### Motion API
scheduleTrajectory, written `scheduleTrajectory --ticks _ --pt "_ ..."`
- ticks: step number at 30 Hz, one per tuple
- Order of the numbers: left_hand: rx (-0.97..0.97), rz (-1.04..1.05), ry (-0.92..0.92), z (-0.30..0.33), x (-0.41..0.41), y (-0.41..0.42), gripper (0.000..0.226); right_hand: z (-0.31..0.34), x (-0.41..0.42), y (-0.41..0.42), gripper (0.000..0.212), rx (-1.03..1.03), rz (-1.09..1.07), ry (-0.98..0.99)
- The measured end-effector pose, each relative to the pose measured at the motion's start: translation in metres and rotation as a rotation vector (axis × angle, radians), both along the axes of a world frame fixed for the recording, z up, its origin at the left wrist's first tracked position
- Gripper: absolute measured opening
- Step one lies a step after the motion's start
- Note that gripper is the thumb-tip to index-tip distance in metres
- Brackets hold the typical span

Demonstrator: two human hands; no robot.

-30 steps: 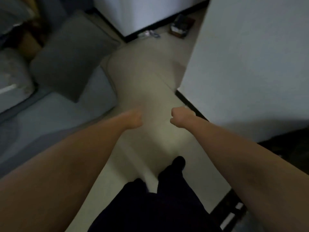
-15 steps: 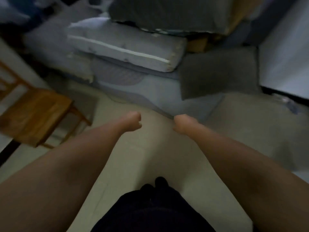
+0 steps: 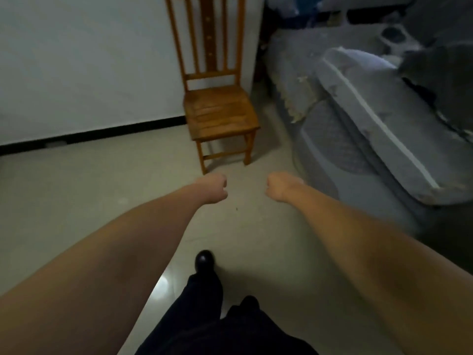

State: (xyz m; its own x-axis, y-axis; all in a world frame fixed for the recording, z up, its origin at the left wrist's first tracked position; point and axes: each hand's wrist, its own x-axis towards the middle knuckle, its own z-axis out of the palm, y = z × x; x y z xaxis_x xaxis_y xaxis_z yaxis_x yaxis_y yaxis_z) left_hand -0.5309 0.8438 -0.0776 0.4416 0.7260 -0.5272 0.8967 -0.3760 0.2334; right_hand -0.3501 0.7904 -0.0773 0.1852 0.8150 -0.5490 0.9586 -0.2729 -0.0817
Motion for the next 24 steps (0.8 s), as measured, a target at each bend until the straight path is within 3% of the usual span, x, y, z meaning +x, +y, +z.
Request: scheduleTrajectory --ticks 8,15,20,24 --pt "0.038 0.342 0.024 0.0 -0.11 0.072 0.037 0.001 -0.103 0.118 0.025 0.007 0.289 0.031" --pt "0.066 0.511 0.001 0.018 -0.216 0.161 0.039 0.005 -0.2 0.241 0.025 0.041 0.401 0.03" --pt "0.122 0.681 -0.01 0.036 -0.3 0.209 0.04 0.02 -0.282 0.31 0.038 0.115 0.538 0.056" --pt "0.117 0.798 0.001 0.034 -0.345 0.231 0.04 0.022 -0.334 0.352 0.029 0.134 0.635 0.071"
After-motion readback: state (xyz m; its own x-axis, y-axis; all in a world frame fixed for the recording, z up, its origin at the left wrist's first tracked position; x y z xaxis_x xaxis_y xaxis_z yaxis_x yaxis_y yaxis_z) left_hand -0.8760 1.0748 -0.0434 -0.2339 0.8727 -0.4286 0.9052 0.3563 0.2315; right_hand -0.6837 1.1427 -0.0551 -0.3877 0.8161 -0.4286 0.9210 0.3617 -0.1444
